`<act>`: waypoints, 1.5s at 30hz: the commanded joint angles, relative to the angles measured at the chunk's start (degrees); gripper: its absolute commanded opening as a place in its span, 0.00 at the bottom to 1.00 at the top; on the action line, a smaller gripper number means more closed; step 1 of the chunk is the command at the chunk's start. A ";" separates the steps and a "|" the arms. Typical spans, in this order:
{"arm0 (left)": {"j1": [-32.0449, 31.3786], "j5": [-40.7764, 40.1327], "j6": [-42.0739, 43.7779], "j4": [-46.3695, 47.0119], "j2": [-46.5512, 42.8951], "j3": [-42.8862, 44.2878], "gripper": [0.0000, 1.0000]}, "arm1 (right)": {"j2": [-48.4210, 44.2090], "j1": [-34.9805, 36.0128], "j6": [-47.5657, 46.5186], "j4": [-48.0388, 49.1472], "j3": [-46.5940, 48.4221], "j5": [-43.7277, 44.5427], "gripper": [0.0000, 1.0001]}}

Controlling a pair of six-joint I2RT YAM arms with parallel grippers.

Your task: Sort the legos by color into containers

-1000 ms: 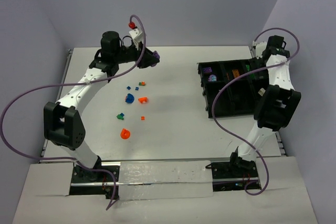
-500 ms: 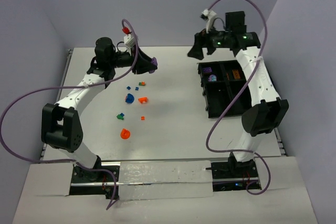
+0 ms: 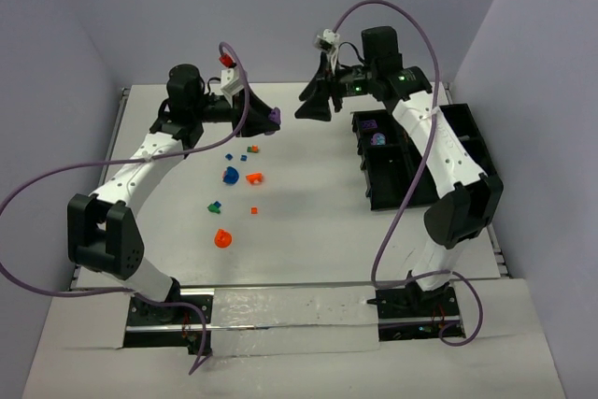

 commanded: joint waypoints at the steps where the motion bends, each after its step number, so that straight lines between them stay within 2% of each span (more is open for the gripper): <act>1: -0.33 2.40 6.21 -3.97 -1.18 3.68 0.07 | -3.13 3.47 -7.23 -0.07 0.98 -1.25 0.68; 6: -0.85 2.30 8.60 -5.77 -1.83 3.60 0.07 | -3.77 6.59 -14.69 -3.95 0.57 0.86 0.66; 19: -1.47 1.54 14.28 -11.56 -3.77 3.69 0.07 | -2.19 8.15 -15.03 -3.35 2.30 4.20 0.67; 32: -2.11 1.36 15.60 -13.16 -3.32 4.70 0.07 | 0.05 8.45 -16.39 -5.07 5.09 3.71 0.67; 42: -2.61 1.15 15.12 -12.70 -2.85 4.94 0.07 | 0.89 9.29 -19.77 -8.87 5.13 4.35 0.60; 45: -2.70 1.10 14.64 -12.19 -3.03 4.66 0.07 | 0.71 9.46 -19.74 -8.60 4.76 4.44 0.55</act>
